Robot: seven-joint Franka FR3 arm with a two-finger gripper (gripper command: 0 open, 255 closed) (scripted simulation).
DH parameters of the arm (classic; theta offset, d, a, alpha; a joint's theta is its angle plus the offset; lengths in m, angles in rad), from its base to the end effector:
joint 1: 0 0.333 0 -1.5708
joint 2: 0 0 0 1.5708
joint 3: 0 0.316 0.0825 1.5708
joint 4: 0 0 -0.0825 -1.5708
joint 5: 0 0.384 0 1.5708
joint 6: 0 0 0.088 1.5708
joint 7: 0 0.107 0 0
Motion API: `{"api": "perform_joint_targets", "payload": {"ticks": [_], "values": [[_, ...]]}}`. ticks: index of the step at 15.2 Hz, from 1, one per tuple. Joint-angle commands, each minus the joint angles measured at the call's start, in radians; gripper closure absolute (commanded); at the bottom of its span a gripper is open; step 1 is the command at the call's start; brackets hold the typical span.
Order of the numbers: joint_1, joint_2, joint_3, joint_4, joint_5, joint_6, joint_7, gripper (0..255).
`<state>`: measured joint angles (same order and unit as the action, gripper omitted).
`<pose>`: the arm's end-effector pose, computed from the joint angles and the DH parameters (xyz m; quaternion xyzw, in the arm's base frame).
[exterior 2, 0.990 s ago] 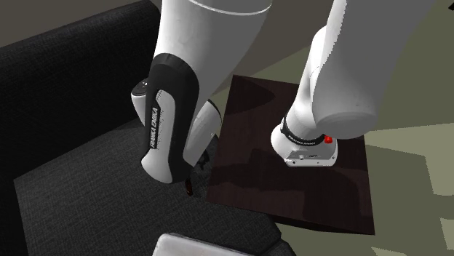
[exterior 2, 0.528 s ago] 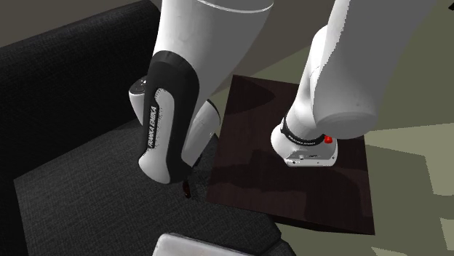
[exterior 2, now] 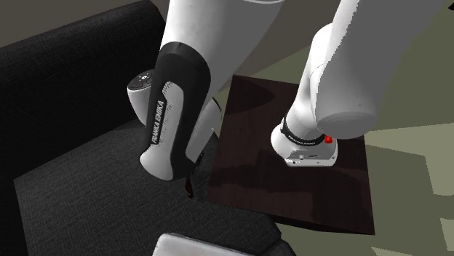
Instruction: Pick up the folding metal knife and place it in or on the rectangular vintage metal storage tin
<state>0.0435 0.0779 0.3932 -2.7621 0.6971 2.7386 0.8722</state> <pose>0.3429 0.1369 0.1829 -0.8455 0.5148 0.1202 0.0752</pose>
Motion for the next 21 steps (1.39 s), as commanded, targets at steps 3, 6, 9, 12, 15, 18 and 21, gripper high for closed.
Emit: {"api": "perform_joint_targets", "payload": {"ticks": [3,6,9,12,15,18,21], "values": [[-0.001,-0.078,-0.004,-0.012,-0.029,-0.068,0.039,255],[-0.004,-0.138,-0.006,-0.016,-0.049,-0.122,0.065,255],[-0.008,-0.195,-0.009,-0.018,-0.067,-0.177,0.089,255],[-0.011,-0.251,-0.013,-0.017,-0.084,-0.232,0.110,255],[-0.015,-0.303,-0.017,-0.013,-0.100,-0.288,0.130,255],[-0.018,-0.352,-0.023,-0.006,-0.115,-0.342,0.148,255],[-0.021,-0.398,-0.029,0.003,-0.129,-0.397,0.165,255]]}}
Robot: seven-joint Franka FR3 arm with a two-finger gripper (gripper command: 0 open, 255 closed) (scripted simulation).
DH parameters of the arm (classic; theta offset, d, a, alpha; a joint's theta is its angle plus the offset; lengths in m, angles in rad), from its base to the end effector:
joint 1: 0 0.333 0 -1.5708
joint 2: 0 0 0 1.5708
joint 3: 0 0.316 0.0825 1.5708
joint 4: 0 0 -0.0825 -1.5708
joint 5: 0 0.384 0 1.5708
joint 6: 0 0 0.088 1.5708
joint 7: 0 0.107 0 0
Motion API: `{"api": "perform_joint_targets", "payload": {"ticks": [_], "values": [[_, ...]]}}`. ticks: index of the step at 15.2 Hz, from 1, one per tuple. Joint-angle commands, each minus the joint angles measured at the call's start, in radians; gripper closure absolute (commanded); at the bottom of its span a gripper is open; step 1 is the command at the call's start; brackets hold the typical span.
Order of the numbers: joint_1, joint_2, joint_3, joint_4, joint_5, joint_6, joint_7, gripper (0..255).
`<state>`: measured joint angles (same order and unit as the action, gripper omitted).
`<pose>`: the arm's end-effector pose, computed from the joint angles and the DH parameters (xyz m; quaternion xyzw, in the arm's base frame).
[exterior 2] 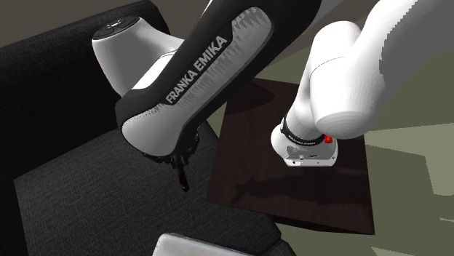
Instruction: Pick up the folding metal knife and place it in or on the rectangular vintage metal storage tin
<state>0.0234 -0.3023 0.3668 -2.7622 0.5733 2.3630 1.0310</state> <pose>0.3423 0.1373 0.2918 -0.8454 0.5149 0.1210 0.0746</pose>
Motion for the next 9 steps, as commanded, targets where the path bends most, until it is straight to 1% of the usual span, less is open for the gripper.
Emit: {"api": "perform_joint_targets", "payload": {"ticks": [1,9], "values": [[-0.002,-0.032,-0.005,0.007,-0.010,-0.039,0.012,255],[-0.010,-0.134,-0.024,0.047,-0.045,-0.178,0.052,255]]}}
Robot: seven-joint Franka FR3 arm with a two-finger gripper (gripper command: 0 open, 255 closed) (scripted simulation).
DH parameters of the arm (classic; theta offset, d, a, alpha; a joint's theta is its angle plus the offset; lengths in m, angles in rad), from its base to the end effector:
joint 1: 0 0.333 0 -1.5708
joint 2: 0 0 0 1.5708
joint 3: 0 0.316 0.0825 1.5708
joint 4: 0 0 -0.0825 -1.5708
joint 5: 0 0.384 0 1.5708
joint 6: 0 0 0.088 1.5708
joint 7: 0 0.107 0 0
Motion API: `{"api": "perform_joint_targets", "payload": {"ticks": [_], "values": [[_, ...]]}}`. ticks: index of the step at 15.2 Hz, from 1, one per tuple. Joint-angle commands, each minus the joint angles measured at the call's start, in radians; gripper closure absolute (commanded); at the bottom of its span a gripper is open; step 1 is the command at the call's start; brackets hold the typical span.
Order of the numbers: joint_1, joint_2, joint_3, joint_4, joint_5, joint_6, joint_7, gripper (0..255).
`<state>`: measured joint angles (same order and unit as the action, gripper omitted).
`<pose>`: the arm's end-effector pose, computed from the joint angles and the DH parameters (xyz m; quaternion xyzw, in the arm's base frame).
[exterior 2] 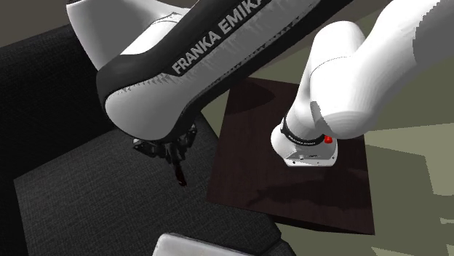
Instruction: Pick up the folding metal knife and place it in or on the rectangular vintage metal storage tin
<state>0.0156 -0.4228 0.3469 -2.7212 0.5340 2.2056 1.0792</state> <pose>0.3420 0.1381 0.3393 -0.8454 0.5150 0.1210 0.0745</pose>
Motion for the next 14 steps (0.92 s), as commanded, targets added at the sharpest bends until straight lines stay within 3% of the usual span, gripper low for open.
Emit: {"api": "perform_joint_targets", "payload": {"ticks": [1,8,14], "values": [[-0.003,-0.023,-0.007,0.012,-0.010,-0.035,0.008,255],[0.114,-0.043,0.133,0.018,0.096,0.003,0.180,255],[0.185,-0.003,0.263,0.073,0.151,0.053,0.339,255]]}}
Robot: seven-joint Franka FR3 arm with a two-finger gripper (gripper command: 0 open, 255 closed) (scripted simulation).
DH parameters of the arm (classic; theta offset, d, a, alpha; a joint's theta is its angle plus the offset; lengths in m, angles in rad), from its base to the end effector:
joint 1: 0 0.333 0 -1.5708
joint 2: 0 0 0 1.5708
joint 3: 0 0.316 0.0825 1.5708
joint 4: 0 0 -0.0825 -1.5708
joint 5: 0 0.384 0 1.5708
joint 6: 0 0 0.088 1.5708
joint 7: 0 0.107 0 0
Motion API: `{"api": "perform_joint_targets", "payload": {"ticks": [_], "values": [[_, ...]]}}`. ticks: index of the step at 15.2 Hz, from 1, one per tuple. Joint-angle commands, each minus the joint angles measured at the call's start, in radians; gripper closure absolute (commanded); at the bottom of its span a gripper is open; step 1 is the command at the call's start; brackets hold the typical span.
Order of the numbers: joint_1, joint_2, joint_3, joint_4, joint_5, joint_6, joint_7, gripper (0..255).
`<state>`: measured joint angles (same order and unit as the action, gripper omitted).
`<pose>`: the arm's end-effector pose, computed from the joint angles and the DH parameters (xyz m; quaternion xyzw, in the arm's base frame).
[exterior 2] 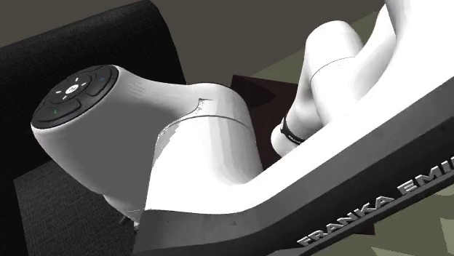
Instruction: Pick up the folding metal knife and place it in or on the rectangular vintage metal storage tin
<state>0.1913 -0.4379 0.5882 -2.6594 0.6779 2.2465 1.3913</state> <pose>0.2758 0.2816 0.3564 -0.8458 0.5143 0.1209 0.0740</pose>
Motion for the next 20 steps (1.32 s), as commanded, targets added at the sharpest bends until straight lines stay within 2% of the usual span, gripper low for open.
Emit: {"api": "perform_joint_targets", "payload": {"ticks": [1,5,8,20], "values": [[0.017,0.024,0.045,0.025,0.011,0.022,0.054,255],[0.037,0.083,0.139,0.089,0.009,0.065,0.171,255],[0.038,0.142,0.214,0.146,-0.017,0.101,0.267,255],[0.014,0.314,0.284,0.101,-0.057,0.310,0.275,255]]}}
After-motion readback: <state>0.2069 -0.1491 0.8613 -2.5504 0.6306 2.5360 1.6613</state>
